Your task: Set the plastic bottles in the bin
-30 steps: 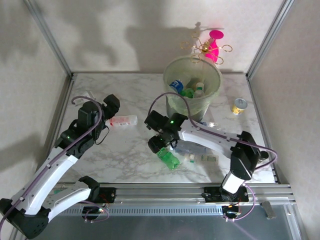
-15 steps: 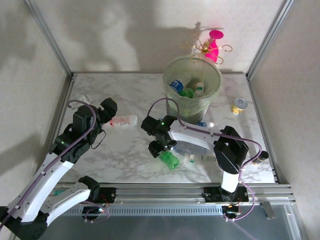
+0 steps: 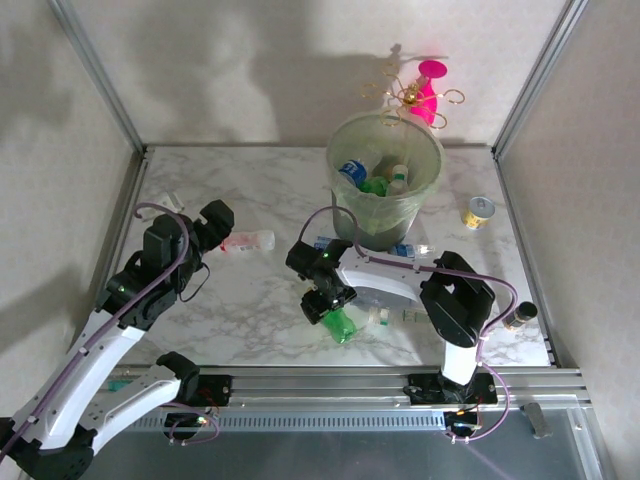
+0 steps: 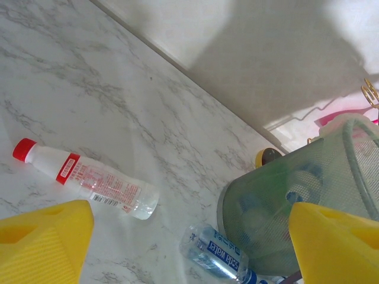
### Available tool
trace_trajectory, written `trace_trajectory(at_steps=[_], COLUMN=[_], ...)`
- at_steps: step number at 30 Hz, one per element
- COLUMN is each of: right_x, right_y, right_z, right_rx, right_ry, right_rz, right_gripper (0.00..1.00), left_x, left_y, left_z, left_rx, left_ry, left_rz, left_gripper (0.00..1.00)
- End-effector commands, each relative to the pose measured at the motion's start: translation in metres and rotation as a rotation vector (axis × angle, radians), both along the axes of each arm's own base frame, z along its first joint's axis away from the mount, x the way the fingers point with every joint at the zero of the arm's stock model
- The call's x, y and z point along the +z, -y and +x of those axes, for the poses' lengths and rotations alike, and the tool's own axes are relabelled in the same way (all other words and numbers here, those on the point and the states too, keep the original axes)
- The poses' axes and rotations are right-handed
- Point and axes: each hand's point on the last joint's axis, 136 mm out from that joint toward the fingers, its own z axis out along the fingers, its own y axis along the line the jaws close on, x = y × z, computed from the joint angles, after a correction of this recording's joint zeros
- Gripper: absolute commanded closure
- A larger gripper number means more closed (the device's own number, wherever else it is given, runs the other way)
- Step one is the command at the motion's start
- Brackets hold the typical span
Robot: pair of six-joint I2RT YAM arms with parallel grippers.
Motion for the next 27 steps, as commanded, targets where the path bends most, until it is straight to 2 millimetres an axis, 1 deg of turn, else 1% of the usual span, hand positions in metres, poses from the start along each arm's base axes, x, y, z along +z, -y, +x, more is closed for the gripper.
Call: trace_trajectory(at_steps=[1, 5, 7, 11, 14, 18, 22, 25, 27], right_x=[-0.015, -0.026, -0.026, -0.020, -0.008, 0.014, 0.040, 0.071, 0.095], right_y=[-0.003, -0.002, -0.003, -0.007, -0.012, -0.020, -0.028, -0.038, -0.045], right_z=[-0.007, -0.005, -0.002, 0.002, 0.005, 0.007, 0.012, 0.017, 0.022], right_rx=[-0.001, 0.004, 0.003, 0.007, 0.017, 0.037, 0.056, 0.075, 0.083], right_ry=[-0.030, -0.024, -0.011, 0.008, 0.029, 0.059, 0.102, 0.151, 0.196], right_rz=[-0.006, -0.025, -0.018, -0.003, 0.033, 0.092, 0.158, 0.249, 0.312], right_gripper=[0.28, 0.28, 0.29, 0.33, 0.38, 0.41, 0.42, 0.42, 0.42], left_x=[-0.006, -0.006, -0.004, -0.002, -0.002, 0.002, 0.010, 0.022, 0.034], left_y=[-0.005, -0.006, -0.007, -0.008, -0.008, -0.006, -0.001, 0.010, 0.021], left_z=[-0.005, -0.007, -0.008, -0.008, -0.008, -0.006, -0.003, 0.002, 0.004], left_rx=[0.009, 0.012, 0.016, 0.016, 0.017, 0.011, -0.018, -0.072, -0.128], left_ry=[-0.016, -0.015, -0.010, -0.007, -0.003, 0.008, 0.024, 0.046, 0.070], left_rz=[-0.001, -0.001, 0.000, 0.004, 0.004, 0.002, 0.007, 0.011, -0.001], left_gripper=[0.15, 0.15, 0.15, 0.15, 0.15, 0.15, 0.15, 0.16, 0.17])
